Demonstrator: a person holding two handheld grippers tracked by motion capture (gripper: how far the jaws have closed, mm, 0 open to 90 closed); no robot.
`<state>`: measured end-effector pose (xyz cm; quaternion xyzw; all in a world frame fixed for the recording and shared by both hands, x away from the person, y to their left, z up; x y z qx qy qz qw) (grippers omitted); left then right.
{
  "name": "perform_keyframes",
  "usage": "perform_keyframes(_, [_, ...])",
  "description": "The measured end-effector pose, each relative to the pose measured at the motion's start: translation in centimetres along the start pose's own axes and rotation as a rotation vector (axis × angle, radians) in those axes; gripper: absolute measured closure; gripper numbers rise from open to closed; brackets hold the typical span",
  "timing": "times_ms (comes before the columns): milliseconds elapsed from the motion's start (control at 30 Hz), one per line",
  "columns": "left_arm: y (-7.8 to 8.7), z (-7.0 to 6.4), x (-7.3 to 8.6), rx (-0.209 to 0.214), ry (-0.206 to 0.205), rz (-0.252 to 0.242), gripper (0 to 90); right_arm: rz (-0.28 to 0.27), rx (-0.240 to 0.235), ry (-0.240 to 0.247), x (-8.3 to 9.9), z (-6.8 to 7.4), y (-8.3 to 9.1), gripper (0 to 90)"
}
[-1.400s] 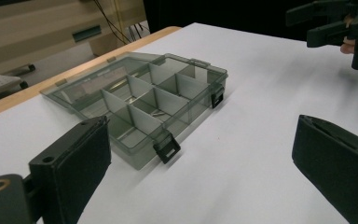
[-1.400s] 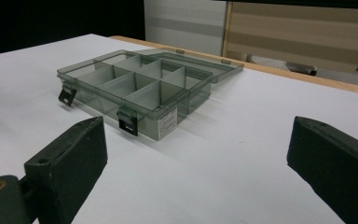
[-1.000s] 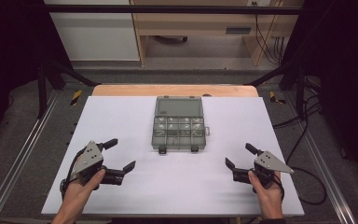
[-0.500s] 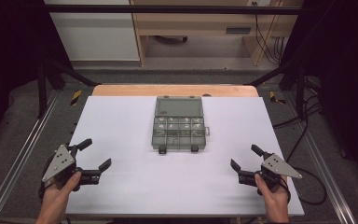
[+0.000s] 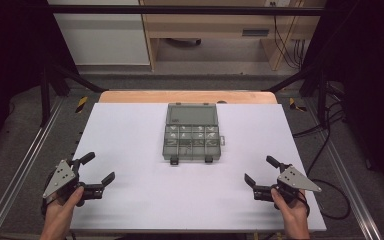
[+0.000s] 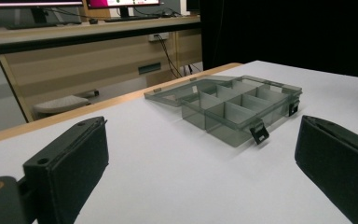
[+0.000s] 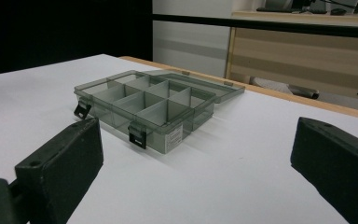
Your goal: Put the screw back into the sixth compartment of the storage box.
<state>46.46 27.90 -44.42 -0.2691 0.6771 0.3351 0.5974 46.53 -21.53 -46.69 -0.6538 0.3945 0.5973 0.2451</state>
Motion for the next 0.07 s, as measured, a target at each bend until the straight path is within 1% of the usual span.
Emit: perform_keyframes(67, [0.17,0.03,-0.36,-0.009,0.01,-0.025,2.8,0.015,0.01,-0.011,0.14,-0.06,-0.09,2.7])
Point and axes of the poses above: each handheld gripper's, and its own axes: y roughly backward along the jaws, x roughly out of its underside, z roughly to its left, the point moved 7 cm from there along -y, roughly forward along the jaws, and after that the axes turned 8 degrees about y, right-handed, at the moved point
